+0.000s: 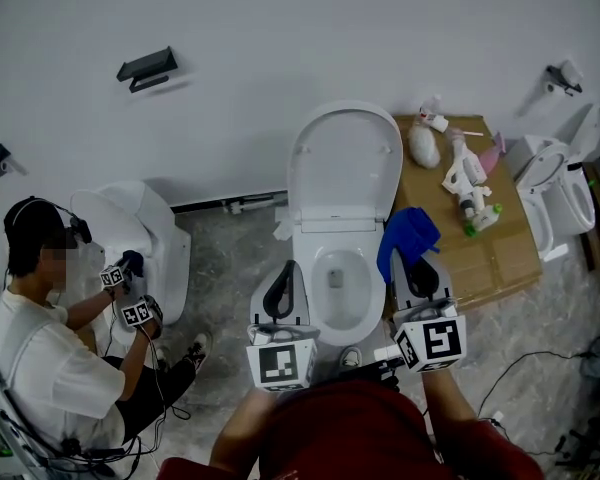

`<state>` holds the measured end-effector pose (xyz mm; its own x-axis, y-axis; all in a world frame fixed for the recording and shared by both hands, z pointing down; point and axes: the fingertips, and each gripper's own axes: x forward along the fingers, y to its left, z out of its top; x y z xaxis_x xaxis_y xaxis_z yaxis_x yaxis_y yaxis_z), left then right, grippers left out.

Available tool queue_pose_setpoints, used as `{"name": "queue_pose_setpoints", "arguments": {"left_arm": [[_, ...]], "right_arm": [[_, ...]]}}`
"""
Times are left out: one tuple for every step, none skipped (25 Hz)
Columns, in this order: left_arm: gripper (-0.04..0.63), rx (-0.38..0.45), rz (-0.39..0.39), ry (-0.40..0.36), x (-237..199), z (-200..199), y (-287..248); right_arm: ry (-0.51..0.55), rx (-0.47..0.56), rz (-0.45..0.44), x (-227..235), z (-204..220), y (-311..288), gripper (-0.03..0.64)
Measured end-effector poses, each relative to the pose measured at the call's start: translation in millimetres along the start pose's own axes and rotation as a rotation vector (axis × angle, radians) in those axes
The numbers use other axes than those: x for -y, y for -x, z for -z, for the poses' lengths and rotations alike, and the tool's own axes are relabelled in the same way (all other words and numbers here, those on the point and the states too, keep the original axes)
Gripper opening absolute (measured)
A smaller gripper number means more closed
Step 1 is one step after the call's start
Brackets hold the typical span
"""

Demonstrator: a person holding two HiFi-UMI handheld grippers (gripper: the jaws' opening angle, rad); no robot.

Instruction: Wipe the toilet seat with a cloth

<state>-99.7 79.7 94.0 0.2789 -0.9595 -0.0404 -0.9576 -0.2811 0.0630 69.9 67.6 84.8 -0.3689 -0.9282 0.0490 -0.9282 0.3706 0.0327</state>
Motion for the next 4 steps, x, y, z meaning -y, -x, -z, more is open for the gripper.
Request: {"name": "queue_pose_setpoints", "arguments": {"left_arm": [[0.015,0.003,-0.004,-0.001,-1.5,-1.5,0.1],[0.015,0.008,-0.008,-0.003,-3.1,-3.2,0.1],[0.015,0.013,-0.012,-0.004,-4.6,-5.1,-0.1],[0.015,0.018,-0.016,-0.006,-6.0,-7.0,-0.2]], "right_arm": [[0.003,0.002,-0.002,-0.8,-0.7,-0.8,0.057],[0.005,0.005,-0.003,-1.4,-1.8,-1.9,0.057],[0.007,0.009,-0.005,-2.0,-3.1,-3.1,0.057],[0.008,0.012,-0.006,-2.6,-4.5,-4.4,0.057]]}}
